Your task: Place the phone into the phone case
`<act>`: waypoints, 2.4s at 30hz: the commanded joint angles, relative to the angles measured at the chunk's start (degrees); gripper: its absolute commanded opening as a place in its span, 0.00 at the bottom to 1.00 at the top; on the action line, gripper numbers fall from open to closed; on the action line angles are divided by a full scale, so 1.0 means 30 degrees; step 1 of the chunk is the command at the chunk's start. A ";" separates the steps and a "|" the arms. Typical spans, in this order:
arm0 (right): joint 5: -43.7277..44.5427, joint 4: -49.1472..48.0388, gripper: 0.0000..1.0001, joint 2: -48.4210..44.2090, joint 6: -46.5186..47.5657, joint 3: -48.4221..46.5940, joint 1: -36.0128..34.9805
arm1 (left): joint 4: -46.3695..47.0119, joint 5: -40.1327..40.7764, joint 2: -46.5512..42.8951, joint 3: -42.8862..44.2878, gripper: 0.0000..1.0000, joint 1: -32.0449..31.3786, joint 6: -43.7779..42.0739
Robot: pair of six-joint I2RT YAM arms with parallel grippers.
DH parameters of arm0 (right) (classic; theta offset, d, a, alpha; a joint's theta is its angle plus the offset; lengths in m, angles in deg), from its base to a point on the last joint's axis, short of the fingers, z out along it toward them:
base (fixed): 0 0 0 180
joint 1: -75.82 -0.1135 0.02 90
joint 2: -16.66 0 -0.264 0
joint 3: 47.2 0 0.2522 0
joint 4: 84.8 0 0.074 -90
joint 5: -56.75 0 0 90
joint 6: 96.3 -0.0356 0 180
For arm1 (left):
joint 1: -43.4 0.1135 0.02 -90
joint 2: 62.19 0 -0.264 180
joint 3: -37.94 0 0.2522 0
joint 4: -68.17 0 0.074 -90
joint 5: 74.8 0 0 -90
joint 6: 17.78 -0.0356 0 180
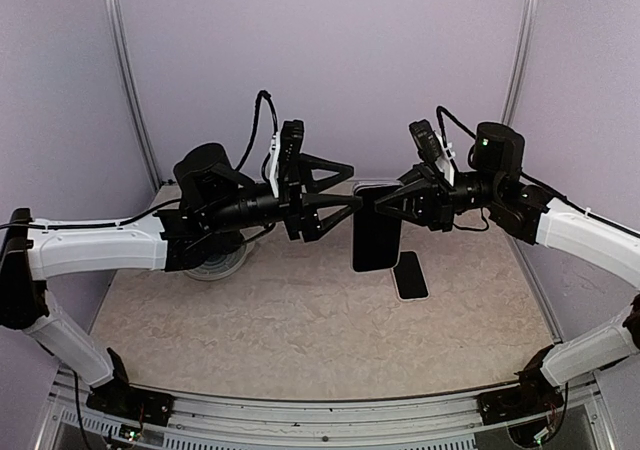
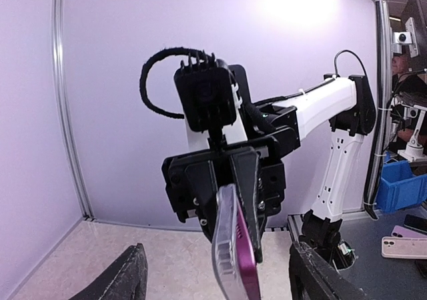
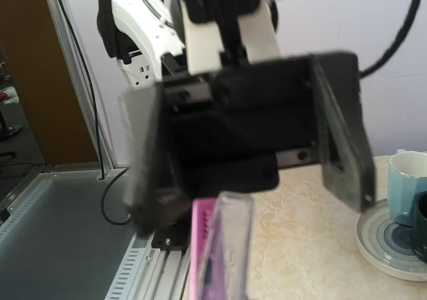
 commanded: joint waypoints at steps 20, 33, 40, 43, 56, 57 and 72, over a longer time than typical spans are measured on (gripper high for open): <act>0.0301 0.0155 0.00 -0.0889 0.0637 -0.0907 -0.0005 | -0.1414 -0.0253 0.0635 0.1202 0.00 -0.0756 0.0929; 0.0412 -0.0488 0.00 -0.1360 0.0258 -0.0966 -0.0015 | -0.1041 0.0681 -0.0012 -0.0713 0.69 -0.0789 -0.0222; 0.0364 -0.0515 0.00 -0.1335 0.0129 -0.0943 -0.0015 | -0.1065 0.0421 0.0797 -0.0354 0.25 -0.0868 0.0038; 0.0407 -0.0577 0.00 -0.1361 0.0056 -0.0901 0.0001 | -0.0856 0.0390 0.1032 -0.0246 0.00 -0.0882 0.0225; 0.1037 -0.1292 0.00 -0.1270 -0.0275 -0.0690 -0.0014 | -0.0754 0.0528 0.2358 0.0091 0.53 -0.1497 0.0385; 0.1091 -0.1341 0.00 -0.1295 -0.0275 -0.0696 -0.0011 | -0.0506 0.0565 0.2456 -0.0007 0.46 -0.1507 0.0468; 0.2867 -0.0150 0.57 -0.1418 -0.0703 0.1184 0.0190 | 0.1562 0.0152 0.2130 -0.0932 0.00 -0.1296 0.1395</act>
